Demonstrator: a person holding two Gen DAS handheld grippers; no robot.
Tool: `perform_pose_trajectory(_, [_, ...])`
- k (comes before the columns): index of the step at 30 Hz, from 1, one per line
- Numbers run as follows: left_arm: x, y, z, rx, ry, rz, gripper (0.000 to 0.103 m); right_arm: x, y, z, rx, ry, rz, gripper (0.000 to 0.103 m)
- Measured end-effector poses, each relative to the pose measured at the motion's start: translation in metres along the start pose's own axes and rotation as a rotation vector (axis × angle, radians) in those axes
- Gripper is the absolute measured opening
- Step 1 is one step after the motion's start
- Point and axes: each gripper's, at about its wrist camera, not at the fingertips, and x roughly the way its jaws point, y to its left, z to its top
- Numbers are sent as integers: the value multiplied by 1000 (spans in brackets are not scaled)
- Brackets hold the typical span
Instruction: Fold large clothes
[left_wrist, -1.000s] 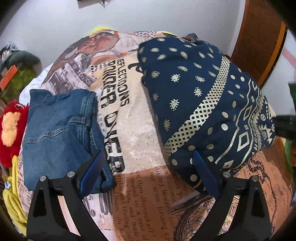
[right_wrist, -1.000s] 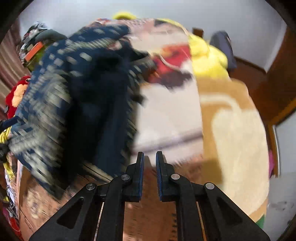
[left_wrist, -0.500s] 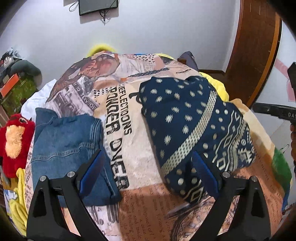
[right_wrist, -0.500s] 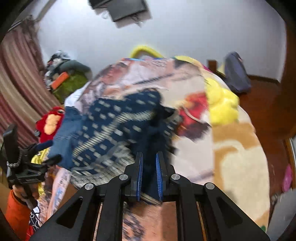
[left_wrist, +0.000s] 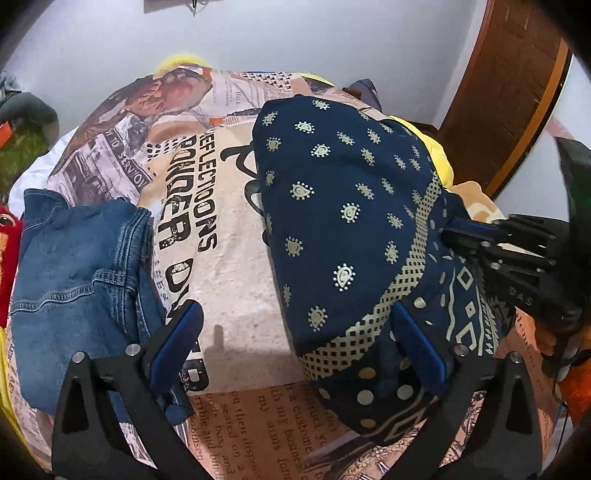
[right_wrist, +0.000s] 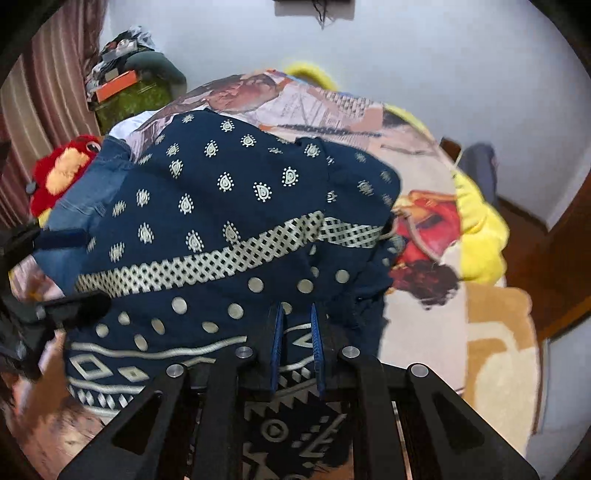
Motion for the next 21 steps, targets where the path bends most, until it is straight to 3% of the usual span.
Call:
perform_pose_trajectory(2, [2, 2, -1, -9, 4, -11, 103, -4, -1, -7, -31, -9, -92, 18])
perform_pose_trajectory(3, [3, 3, -2, -22, 12, -18, 103, -7, -5, -11, -34, -13, -82, 24])
perform_pose_trajectory(5, [5, 5, -3, -32, 18, -18, 103, -6, -17, -17, -17, -15, -154, 100])
perform_pose_trajectory(6, [6, 5, -4, -32, 16, -23, 103, -8, -26, -22, -8, -33, -208, 103])
perform_pose_trajectory(10, [0, 5, -2, -35, 6, -14, 103, -11, -68, -35, 164, 35, -9, 103])
perform_pose_trajectory(14, [-14, 2, 6, 0, -30, -18, 103, -33, -85, -37, 255, -17, 93, 103])
perform_pose_trajectory(18, [-10, 3, 19, -36, -18, -84, 103, -40, -83, -22, 329, -47, 241, 103])
perform_pose_trajectory(21, [5, 11, 30, -113, 17, -162, 103, -19, -78, -4, 354, -19, 317, 103])
